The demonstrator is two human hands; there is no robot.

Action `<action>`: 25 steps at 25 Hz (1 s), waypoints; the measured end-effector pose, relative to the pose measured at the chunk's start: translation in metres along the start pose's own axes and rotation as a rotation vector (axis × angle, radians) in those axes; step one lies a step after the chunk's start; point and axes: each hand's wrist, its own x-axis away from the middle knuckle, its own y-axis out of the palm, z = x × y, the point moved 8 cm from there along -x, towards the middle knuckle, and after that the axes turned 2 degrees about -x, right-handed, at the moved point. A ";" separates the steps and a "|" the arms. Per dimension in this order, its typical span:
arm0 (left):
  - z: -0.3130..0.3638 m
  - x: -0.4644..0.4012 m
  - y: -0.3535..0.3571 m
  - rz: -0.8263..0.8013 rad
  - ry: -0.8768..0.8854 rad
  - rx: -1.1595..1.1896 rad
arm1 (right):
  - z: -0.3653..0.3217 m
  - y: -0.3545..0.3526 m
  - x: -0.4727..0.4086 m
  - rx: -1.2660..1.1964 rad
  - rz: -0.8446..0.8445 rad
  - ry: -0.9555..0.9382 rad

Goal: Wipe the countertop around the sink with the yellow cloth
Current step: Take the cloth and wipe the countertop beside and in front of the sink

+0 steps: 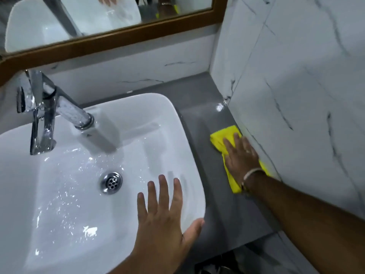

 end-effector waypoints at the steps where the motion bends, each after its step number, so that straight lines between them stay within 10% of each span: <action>1: -0.001 0.000 -0.001 0.019 -0.031 0.002 | -0.004 0.003 -0.028 -0.030 -0.019 0.060; 5: -0.006 0.000 -0.008 0.063 -0.125 0.028 | -0.055 0.010 -0.102 -0.053 -0.065 0.022; 10: -0.006 0.001 -0.012 0.067 -0.129 0.052 | -0.086 0.023 0.011 0.023 -0.133 -0.604; 18: -0.003 0.002 -0.017 0.097 -0.148 0.093 | -0.059 0.001 -0.166 -0.079 -0.105 -0.086; 25: -0.003 0.003 -0.012 0.085 -0.133 0.037 | -0.072 0.026 0.118 -0.070 -0.145 -0.738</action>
